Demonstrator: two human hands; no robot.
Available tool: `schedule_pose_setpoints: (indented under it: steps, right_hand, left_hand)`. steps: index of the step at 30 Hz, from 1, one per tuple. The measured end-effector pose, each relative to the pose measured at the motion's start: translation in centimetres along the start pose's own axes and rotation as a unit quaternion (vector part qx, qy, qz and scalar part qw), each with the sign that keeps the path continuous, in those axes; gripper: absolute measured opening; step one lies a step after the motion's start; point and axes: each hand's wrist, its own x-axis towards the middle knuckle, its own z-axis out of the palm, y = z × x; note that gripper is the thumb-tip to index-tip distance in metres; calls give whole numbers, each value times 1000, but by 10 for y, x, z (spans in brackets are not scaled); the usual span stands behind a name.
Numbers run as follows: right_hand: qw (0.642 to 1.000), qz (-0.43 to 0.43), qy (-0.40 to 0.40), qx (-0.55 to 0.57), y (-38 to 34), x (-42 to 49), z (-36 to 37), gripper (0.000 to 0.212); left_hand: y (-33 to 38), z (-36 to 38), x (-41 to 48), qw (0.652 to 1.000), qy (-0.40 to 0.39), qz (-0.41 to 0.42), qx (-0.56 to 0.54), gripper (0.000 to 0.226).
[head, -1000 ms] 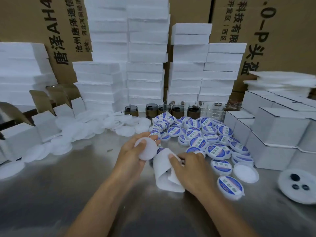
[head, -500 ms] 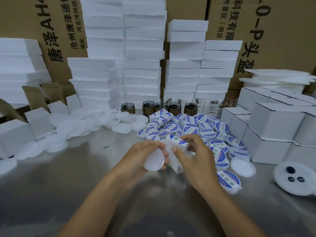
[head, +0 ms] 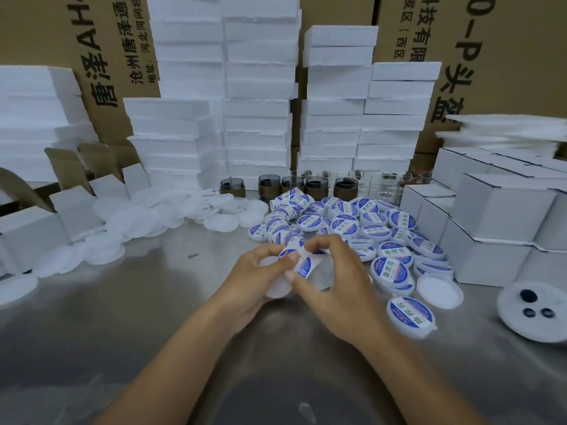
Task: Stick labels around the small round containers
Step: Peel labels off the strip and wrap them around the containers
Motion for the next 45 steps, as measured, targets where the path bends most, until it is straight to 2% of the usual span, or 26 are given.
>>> schedule_pose_setpoints:
  steps: [3,8,16,20,24,29,45]
  right_hand:
    - [999,-5,31,-11,1,2,1,28]
    - [994,-38,43,-96,7,6,0,28]
    - [991,-49,14,-128,9,9,-10,24]
    - [984,-48,5,-169,8,9,-14,21]
    - [985,-34,1,-171,7,8,-17,16]
    - [985,-39,4,-166,6,8,-17,8]
    - [983,-85,-1,-163,8,7,-17,19]
  left_hand:
    - [-1,-1,0,1000,-23,1,-11,23]
    - [-2,-2,0,999,-33,-1,-16,24]
    - [1,-5,-1,997,-48,13,53,27]
    - [2,-7,0,998,-46,13,45,20]
    - [2,-7,0,998,-41,0,40,13]
    - [4,-5,-1,997,-36,4,72,14]
    - [6,-6,0,993,2,7,115,15]
